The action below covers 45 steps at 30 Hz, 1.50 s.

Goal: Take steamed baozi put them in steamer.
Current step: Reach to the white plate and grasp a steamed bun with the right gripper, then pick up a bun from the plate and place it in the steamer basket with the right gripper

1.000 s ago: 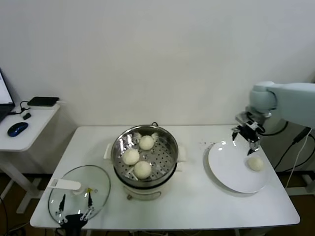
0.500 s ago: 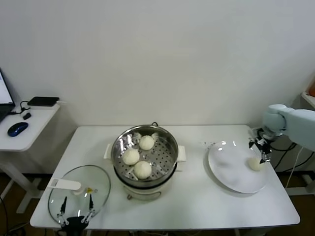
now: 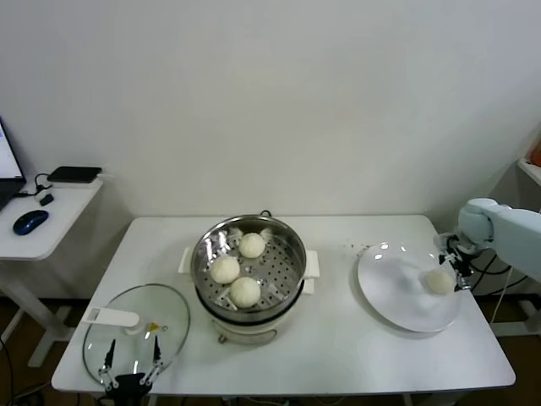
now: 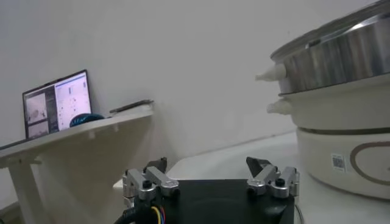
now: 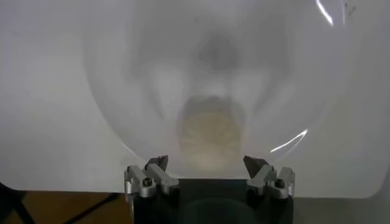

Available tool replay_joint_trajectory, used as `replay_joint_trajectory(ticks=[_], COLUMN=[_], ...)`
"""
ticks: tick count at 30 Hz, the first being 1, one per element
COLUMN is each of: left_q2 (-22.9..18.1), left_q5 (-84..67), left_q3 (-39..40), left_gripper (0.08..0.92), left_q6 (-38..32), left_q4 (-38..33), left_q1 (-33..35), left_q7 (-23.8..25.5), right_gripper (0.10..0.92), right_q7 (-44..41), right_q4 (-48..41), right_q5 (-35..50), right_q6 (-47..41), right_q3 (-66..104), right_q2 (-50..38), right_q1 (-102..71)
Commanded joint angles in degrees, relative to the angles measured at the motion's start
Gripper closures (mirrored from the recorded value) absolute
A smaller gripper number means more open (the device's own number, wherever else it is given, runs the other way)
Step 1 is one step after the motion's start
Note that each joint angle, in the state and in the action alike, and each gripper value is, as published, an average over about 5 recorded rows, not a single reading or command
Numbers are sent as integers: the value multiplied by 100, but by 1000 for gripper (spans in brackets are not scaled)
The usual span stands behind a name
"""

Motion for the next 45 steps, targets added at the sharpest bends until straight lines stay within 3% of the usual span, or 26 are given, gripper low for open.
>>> replay_joint_trajectory(ticks=[1,7,18,21,34,45], left_q2=[-199,-212,-220,-211,-173,-105], left_q5=[24,25,18,7,17,-2], left_q3=[-3,-10,3,-4,41,85], left_gripper=[177,177,177,177,177,177], left_q6=[-5,2,-13,-13,-19,0], left_q4=[2,-25,-70,-95,-140,-173], left_q1=[6,-1,2,10,24,16], left_q7=[-8,-14,-21,-20,-11,0], right_gripper=[203,214,388,404,414,414], right_q7=[65,99,85,86,-96,136], right_q4=[-406,-402,57,418,2318,3471], right_q5=[-132,-122,123,377,3104,4817], right_q6=[10,37,-34,-159,-974,-1637], right_q3=[485,523,116,-363,-2750,-2191], right_q2=[84,107,-18,-84,540,1218], right_q1=[-538,-542,61,559,4173,4819])
